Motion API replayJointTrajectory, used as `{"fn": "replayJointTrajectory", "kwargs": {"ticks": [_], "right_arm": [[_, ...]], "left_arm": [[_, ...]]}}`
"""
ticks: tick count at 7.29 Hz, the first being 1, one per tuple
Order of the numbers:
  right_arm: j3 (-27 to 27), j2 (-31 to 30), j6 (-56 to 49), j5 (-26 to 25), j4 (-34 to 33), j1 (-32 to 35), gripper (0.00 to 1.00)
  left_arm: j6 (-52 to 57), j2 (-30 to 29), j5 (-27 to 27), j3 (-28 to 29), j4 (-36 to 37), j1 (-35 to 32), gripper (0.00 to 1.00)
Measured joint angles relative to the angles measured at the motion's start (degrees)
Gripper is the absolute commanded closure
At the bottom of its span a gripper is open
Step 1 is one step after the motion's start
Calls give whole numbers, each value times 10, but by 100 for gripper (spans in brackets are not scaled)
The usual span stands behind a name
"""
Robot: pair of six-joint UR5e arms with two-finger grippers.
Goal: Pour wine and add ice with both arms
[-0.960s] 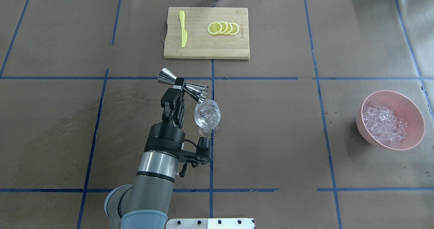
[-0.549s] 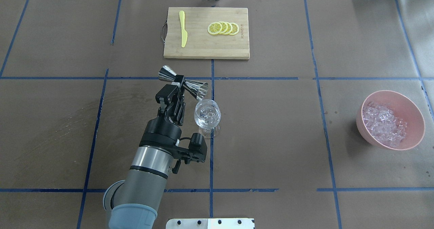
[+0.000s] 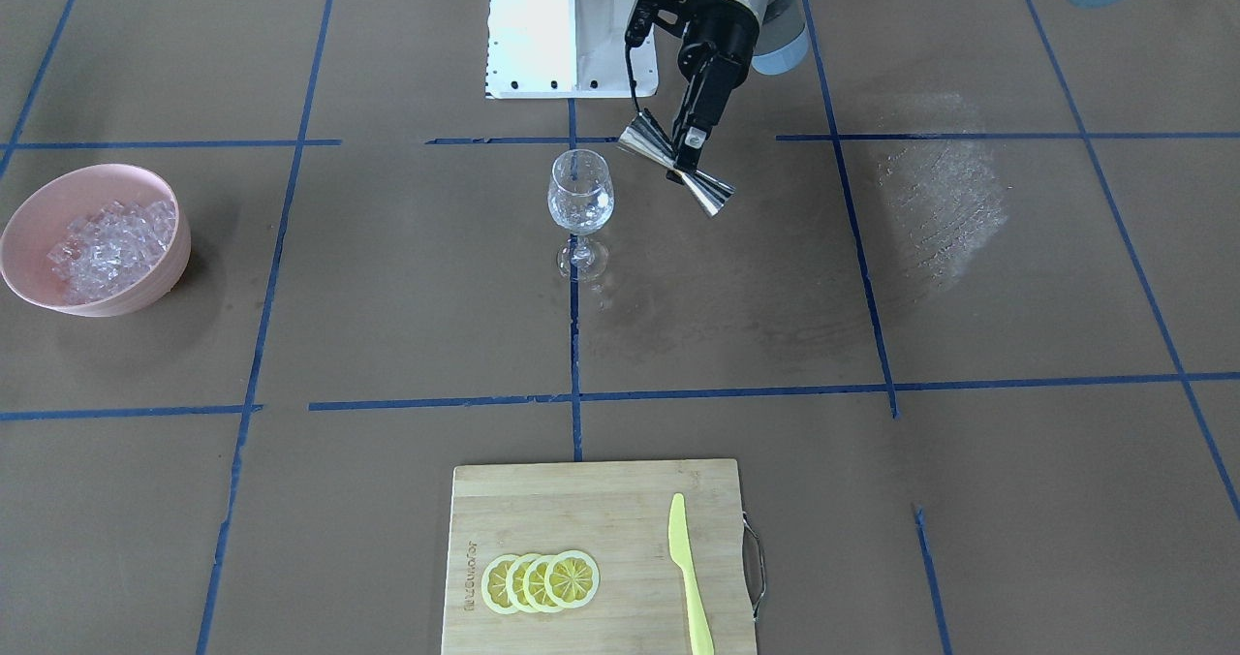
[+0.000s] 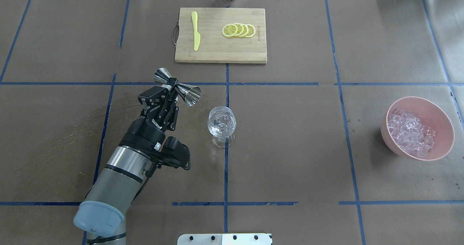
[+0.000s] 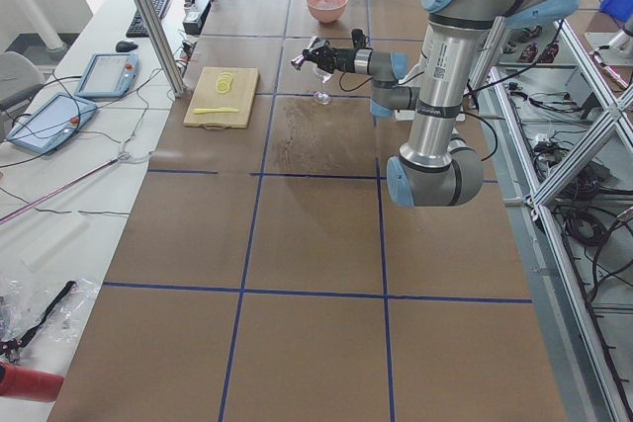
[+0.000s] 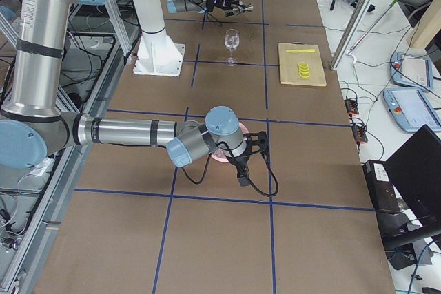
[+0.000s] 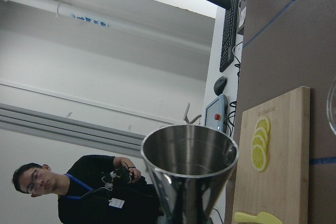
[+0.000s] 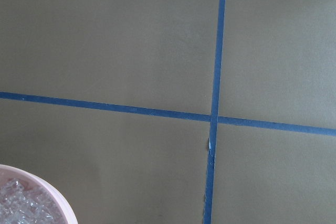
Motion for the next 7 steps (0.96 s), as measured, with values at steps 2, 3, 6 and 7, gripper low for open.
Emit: {"fn": "replayJointTrajectory", "kwargs": {"ticks": [2, 3, 6, 7], "right_arm": [[-4, 1, 0, 0, 0, 0, 0], [-10, 1, 1, 1, 0, 0, 0], [-23, 2, 0, 1, 1, 0, 0], [-24, 2, 0, 1, 1, 0, 0]], "left_arm": [[-29, 60, -20, 0, -65, -5, 100], [-56, 97, -35, -1, -102, -5, 100], [-208, 225, -111, -1, -212, -6, 100], [-288, 256, -141, -1, -227, -6, 100]]}}
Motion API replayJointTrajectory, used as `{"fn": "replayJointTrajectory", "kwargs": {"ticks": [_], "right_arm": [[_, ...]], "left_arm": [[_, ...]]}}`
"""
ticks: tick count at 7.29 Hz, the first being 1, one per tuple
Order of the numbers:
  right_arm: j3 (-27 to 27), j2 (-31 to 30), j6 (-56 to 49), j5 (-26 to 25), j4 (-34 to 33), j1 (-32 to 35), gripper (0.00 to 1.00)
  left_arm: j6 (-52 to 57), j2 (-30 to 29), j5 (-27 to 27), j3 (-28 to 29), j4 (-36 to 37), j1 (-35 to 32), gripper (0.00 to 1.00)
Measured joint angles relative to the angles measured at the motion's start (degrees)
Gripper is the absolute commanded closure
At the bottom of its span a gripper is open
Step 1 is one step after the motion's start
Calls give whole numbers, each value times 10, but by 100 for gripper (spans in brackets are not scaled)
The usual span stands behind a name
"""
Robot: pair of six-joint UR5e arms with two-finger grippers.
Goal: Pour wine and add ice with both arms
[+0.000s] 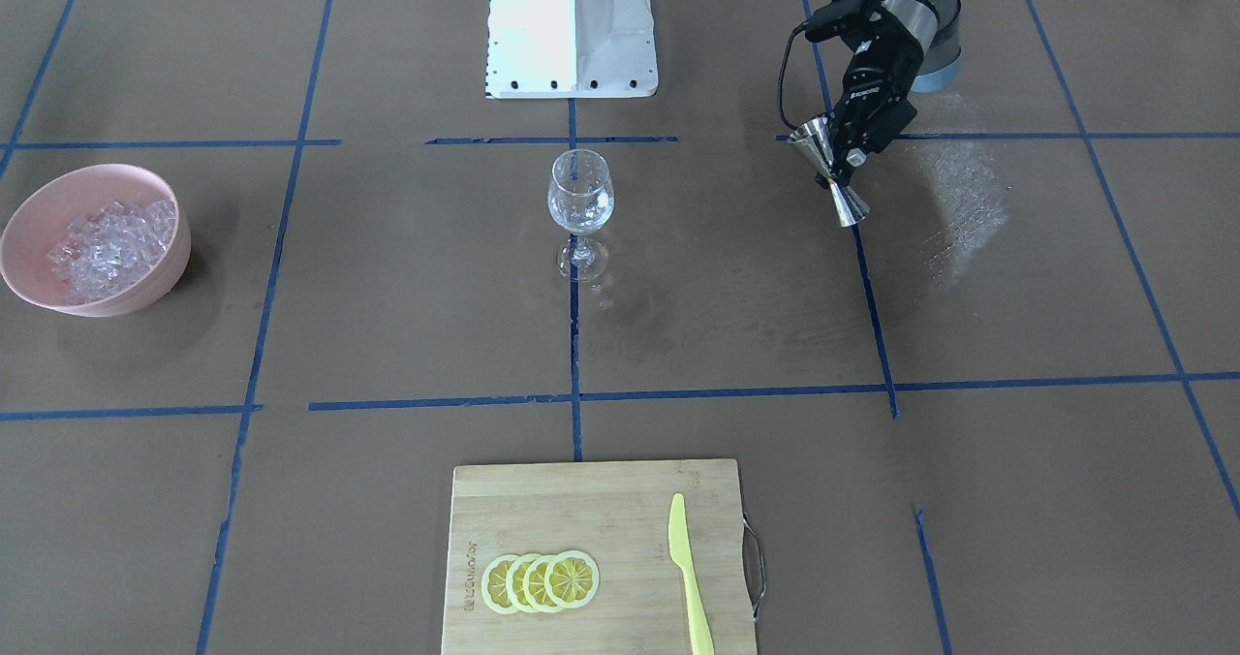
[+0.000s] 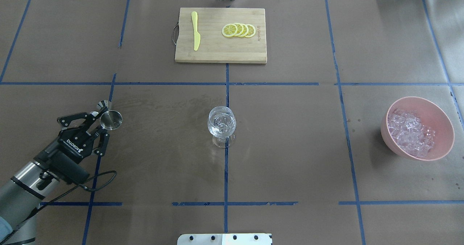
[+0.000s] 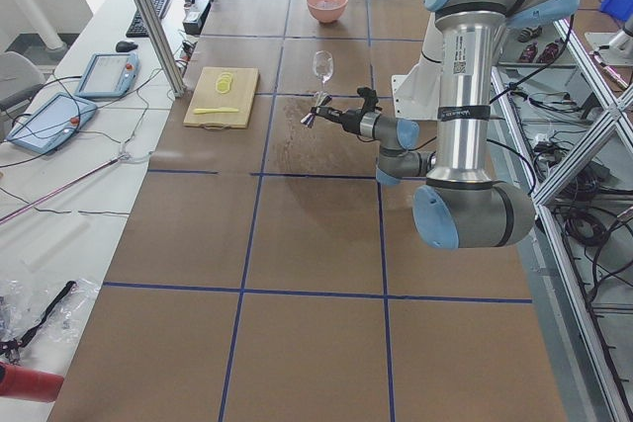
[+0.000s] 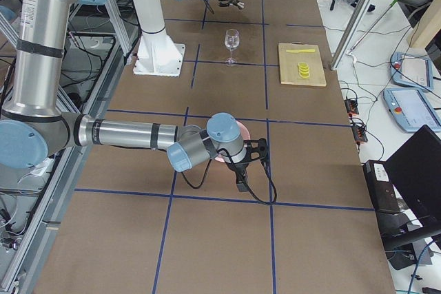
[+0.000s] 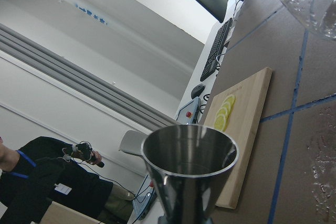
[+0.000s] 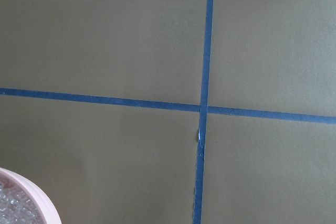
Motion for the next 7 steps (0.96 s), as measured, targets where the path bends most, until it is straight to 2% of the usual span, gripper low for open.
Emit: {"fn": "replayJointTrajectory", "kwargs": {"ticks": [1, 3, 7], "right_arm": [[-1, 0, -1, 0, 0, 0, 0], [-5, 0, -1, 0, 0, 0, 0], [-5, 0, -2, 0, 1, 0, 0]], "left_arm": [[-95, 24, -25, 1, -8, 0, 100], [-269, 46, -39, 18, -15, 0, 100], [-469, 57, -40, 58, -11, -27, 100]]}}
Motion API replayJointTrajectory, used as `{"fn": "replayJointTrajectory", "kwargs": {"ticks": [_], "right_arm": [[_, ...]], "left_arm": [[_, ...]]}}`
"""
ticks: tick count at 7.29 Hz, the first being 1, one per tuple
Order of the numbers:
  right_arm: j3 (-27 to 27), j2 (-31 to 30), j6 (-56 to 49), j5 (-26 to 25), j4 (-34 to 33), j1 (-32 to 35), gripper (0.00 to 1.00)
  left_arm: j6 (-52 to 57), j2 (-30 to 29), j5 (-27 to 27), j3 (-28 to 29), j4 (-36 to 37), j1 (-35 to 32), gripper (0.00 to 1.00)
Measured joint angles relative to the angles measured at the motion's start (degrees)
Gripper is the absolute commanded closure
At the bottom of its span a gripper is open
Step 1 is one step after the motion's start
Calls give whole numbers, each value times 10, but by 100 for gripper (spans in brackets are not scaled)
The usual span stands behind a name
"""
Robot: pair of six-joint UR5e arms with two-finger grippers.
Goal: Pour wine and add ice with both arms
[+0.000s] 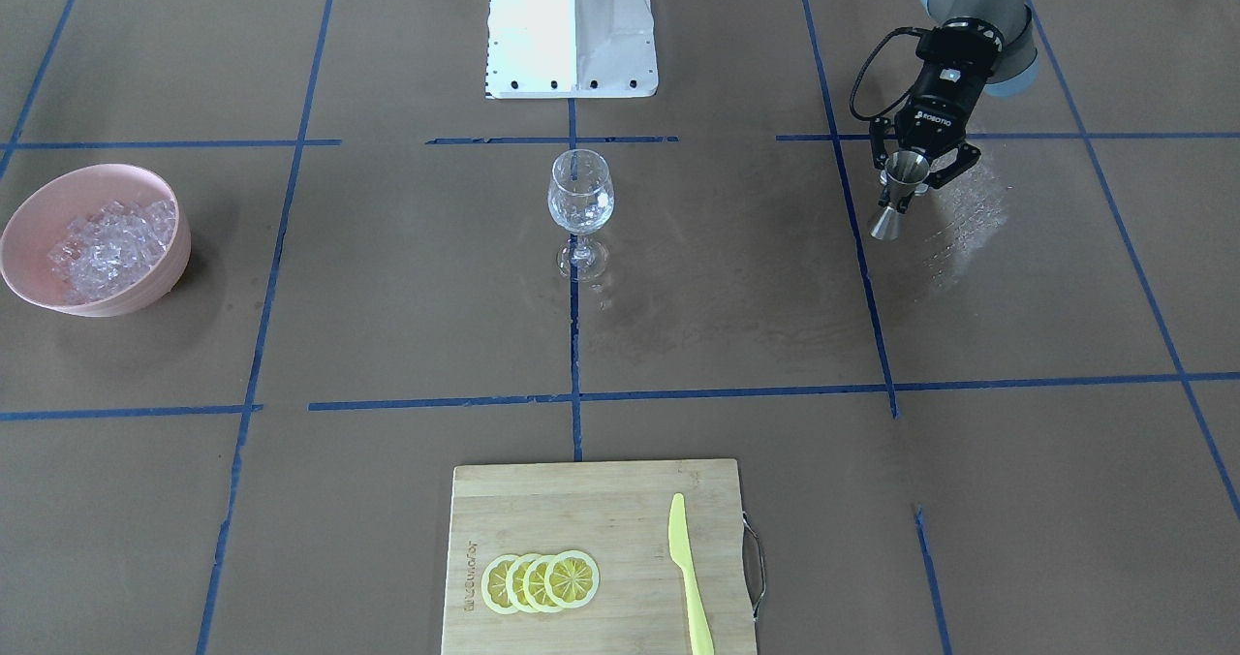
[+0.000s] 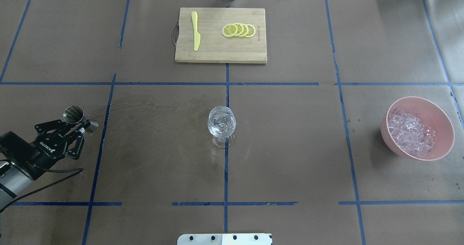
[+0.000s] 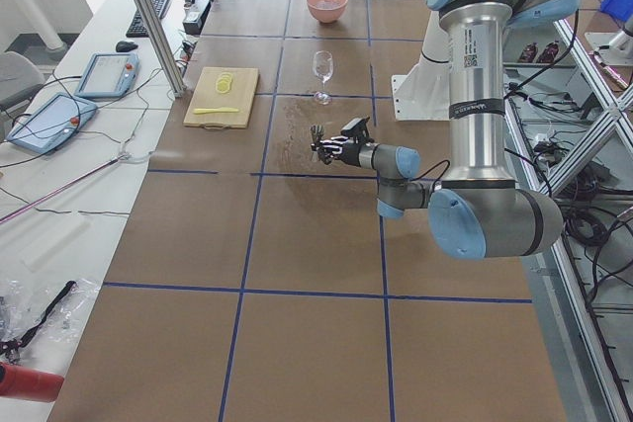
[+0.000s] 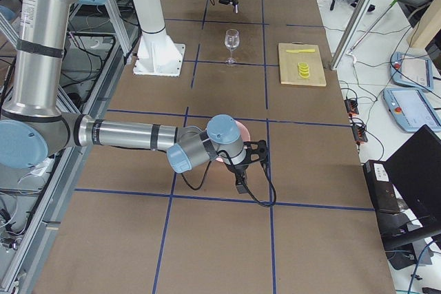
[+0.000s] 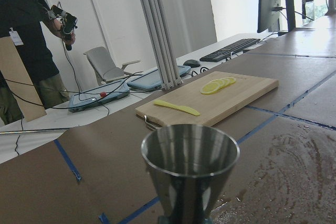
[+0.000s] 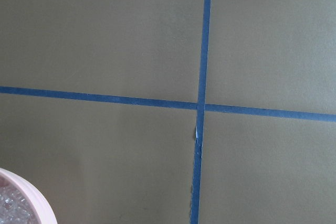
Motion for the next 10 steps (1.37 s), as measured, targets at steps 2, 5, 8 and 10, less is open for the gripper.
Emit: {"fn": "replayJointTrajectory", "kwargs": {"ticks": [2, 5, 8, 10], "right_arm": [[1, 1, 0, 0, 1, 0, 0], [2, 1, 0, 1, 1, 0, 0], [1, 1, 0, 1, 1, 0, 0], [2, 1, 0, 0, 1, 0, 0]], "left_arm": [[-69, -2, 26, 32, -1, -3, 100], [-169, -8, 45, 57, 20, -4, 100], [-229, -11, 32, 68, 58, -2, 100], [-230, -13, 42, 72, 62, 2, 100]]}}
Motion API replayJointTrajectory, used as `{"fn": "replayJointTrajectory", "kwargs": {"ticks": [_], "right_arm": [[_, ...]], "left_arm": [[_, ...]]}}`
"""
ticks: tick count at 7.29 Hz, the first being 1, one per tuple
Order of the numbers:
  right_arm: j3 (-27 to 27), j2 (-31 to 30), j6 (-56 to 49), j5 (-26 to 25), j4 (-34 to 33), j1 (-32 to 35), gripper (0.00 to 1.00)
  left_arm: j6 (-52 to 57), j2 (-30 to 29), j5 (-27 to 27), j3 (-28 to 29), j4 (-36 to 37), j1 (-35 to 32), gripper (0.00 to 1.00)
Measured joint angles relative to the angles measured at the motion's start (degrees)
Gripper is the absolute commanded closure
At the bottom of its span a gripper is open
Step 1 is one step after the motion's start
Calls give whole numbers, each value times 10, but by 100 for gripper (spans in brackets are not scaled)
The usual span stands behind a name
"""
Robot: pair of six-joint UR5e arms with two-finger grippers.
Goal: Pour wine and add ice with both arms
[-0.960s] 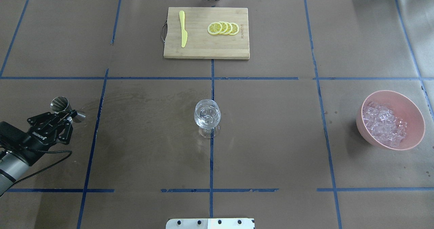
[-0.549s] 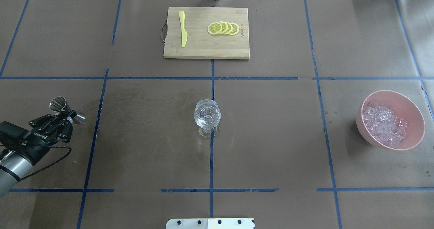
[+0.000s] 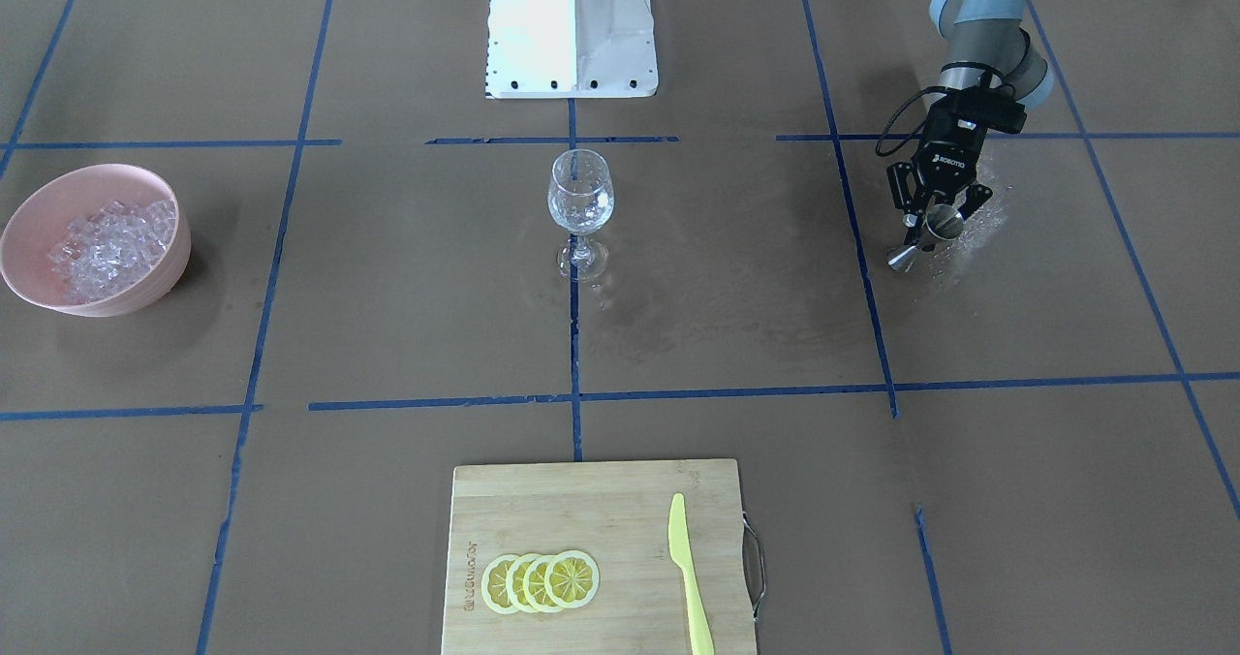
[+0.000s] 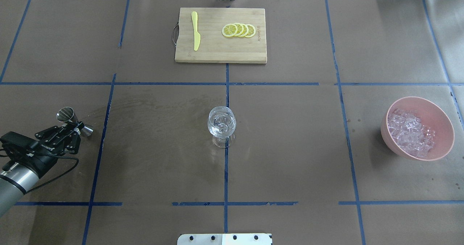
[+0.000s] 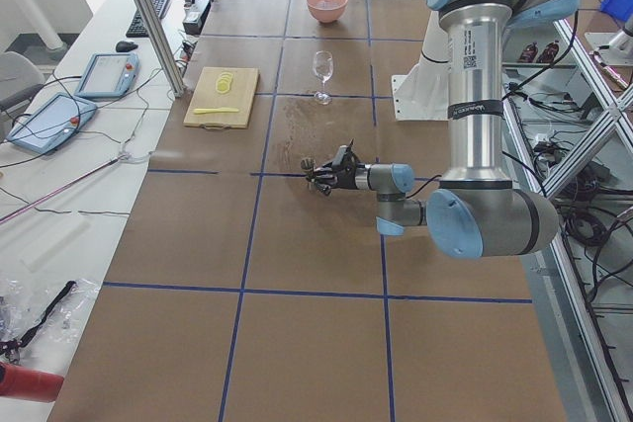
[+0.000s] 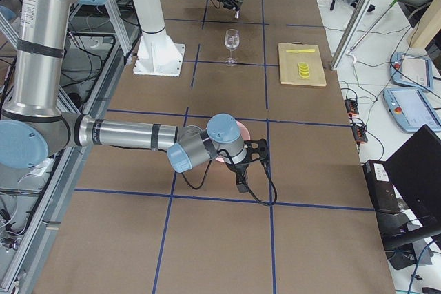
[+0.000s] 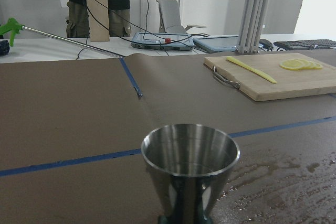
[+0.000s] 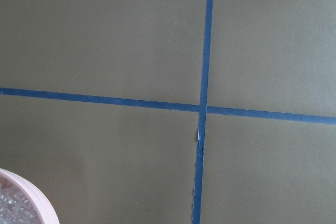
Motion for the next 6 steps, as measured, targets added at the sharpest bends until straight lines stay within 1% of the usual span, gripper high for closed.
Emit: {"fn": "replayJointTrajectory", "kwargs": {"ticks": [2, 6], "right_arm": [[0, 0, 0, -1, 0, 0, 0], [-1, 0, 0, 0, 0, 0, 0]], "left_arm": [[5, -6, 26, 0, 0, 3, 100], [20, -24, 34, 13, 2, 12, 100]]}}
